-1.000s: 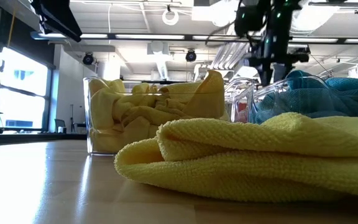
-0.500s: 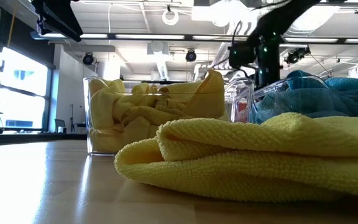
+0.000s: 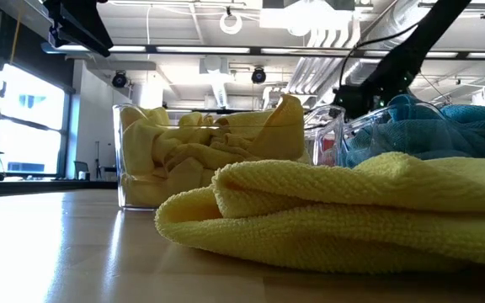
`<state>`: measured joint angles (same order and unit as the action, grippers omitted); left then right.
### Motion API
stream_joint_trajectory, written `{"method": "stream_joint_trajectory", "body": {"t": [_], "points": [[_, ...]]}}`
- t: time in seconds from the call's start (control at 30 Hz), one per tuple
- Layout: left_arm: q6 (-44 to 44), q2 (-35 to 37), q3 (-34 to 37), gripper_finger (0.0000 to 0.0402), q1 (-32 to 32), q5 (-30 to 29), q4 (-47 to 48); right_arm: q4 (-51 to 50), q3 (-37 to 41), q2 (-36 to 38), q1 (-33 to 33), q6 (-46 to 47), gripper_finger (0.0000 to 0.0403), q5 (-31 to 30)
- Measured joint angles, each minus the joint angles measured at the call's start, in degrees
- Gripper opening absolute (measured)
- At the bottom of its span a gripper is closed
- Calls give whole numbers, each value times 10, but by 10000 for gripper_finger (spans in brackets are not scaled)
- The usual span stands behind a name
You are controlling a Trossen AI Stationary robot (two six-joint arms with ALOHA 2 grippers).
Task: Sort microfiber towel by color & place in baskets
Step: Put the yellow microfiber cloth into the left transparent bin
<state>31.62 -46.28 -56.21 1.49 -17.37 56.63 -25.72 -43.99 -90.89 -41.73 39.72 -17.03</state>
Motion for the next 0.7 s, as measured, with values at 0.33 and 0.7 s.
{"method": "stream_joint_trajectory", "body": {"t": [0.33,0.7], "points": [[3,-1,0,101,0,0,0,40,55,4,-7,-6,181,4],[-22,-1,0,101,0,0,0,-28,28,47,24,-12,18,64]]}}
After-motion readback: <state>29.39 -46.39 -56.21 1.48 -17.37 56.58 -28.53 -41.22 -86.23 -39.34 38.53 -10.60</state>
